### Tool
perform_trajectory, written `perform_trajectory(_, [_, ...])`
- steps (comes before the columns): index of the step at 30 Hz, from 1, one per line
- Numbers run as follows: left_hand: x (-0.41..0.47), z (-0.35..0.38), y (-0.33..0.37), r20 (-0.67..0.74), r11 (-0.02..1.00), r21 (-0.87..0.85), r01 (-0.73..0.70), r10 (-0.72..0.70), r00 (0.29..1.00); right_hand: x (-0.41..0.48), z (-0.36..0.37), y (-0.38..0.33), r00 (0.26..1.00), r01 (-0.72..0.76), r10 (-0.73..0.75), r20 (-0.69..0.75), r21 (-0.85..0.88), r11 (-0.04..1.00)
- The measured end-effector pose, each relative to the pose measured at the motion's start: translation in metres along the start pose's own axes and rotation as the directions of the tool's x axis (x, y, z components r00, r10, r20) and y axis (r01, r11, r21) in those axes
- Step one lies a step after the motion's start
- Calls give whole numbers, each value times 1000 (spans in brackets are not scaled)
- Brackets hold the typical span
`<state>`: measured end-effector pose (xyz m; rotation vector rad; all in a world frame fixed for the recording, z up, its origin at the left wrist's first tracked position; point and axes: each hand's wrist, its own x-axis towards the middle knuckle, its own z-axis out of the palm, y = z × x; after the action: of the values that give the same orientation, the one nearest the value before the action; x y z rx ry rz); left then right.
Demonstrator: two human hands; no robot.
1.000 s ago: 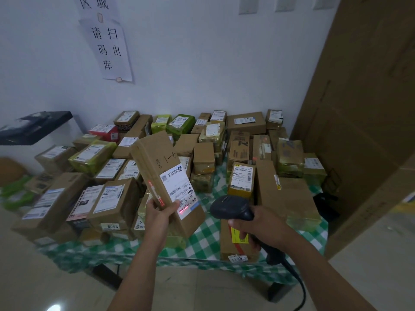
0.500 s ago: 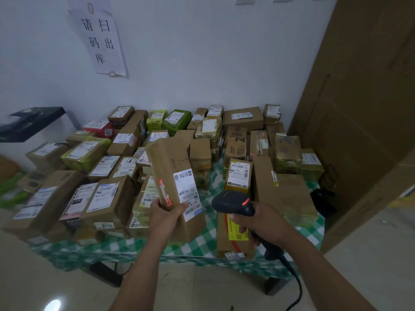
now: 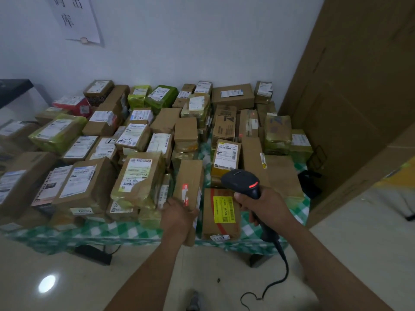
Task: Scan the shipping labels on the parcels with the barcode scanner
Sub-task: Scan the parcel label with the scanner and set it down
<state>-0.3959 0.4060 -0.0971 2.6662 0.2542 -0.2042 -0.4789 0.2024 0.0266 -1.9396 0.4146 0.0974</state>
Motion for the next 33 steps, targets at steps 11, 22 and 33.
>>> perform_trajectory(11, [31,20,3,54,980,191,-50,40,998,62,10,-16,998,-24,21,-62,-47,999])
perform_trajectory(22, [197,-50,69,34,957,-69,-283,286,958,196,33,-108,984,4,-10,-177,-35,999])
perform_trajectory(33, [265,-25,118,97,986,-30,-167,169,981,240,36,-109,973,-100,93,-209,-24,995])
